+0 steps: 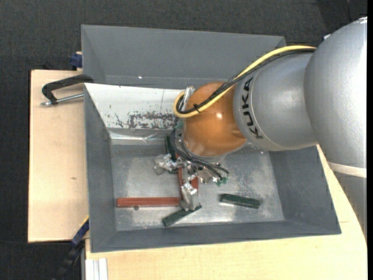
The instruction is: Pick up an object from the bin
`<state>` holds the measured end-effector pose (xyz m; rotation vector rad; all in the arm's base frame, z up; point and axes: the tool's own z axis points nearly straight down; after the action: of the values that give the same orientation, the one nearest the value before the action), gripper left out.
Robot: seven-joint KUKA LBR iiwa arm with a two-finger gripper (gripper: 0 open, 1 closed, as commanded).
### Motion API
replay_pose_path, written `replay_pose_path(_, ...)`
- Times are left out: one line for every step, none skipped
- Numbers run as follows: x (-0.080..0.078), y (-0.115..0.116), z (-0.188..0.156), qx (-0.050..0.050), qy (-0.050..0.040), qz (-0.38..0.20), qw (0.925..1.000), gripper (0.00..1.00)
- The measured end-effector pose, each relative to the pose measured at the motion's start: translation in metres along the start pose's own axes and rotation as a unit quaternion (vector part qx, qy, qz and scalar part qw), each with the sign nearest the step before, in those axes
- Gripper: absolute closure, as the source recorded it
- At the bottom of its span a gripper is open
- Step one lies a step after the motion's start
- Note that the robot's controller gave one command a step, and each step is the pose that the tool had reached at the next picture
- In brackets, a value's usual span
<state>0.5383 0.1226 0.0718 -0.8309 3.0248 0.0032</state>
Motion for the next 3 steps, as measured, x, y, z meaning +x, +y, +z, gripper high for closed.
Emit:
replay_pose_path(0.000,0.000,0.000,0.000,0.0002,0.000,1.0000,0.00)
replay_pose_path(0.014,0.033,-0.002,0.000,0.0038,-0.122,0.9925,1.00)
replay_pose_path(0.013,0.033,-0.002,0.000,0.0031,-0.122,0.9925,1.00)
